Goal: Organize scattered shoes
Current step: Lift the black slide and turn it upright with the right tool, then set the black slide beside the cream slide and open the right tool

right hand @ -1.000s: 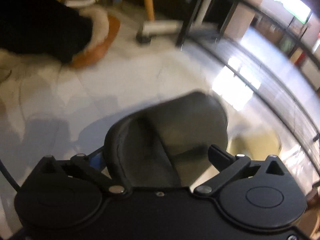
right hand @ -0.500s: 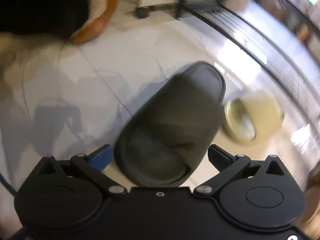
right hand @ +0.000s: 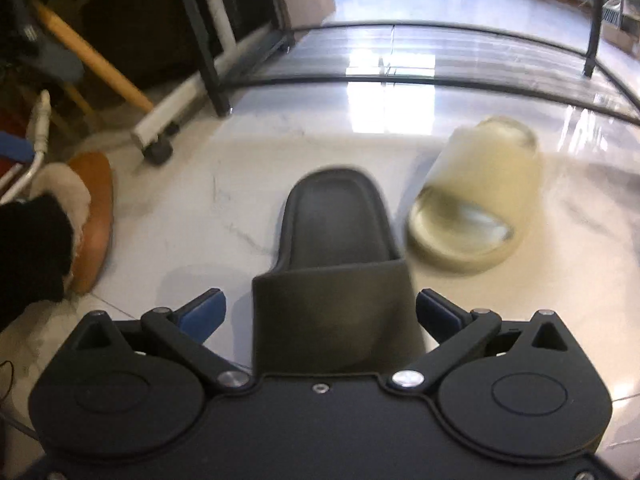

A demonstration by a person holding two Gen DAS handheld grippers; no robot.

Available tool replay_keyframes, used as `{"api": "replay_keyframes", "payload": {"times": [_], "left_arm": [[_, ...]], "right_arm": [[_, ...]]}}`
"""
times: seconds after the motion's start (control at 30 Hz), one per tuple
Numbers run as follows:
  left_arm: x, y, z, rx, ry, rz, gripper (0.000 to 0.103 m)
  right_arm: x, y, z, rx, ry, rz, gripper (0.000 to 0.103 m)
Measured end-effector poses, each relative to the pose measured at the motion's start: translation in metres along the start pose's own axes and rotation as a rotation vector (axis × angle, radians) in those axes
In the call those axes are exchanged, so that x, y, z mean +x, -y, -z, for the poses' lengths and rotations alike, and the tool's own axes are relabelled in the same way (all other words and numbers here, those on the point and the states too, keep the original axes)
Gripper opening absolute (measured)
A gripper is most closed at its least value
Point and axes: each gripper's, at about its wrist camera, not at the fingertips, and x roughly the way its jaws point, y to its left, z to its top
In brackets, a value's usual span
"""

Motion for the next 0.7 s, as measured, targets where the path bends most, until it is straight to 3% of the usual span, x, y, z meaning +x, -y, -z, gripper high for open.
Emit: {"api": "replay_keyframes", "payload": {"times": [0.23, 0.47, 0.57, 0.7], "left_arm": [[0.007, -0.008, -0.001, -0.027, -0.033, 0.005, 0.102], [0.005, -0.014, -0.004, -0.070, -0.024, 0.022, 0.102], [0.002, -0.018, -0.005, -0.093, -0.017, 0.034, 0.102], [0.002, -0.022, -0.008, -0.120, -0.009, 0.032, 0.102]], "right_arm": [[0.023, -0.010, 0.002, -0.051, -0.031, 0.086, 0.103], [0.026, -0.020, -0.002, -0.048, -0.065, 0.115, 0.101], [0.018, -0.021, -0.003, -0.017, -0.003, 0.061, 0.101], [0.019, -0.029, -0.025, 0.008, 0.087, 0.081, 0.101]]}}
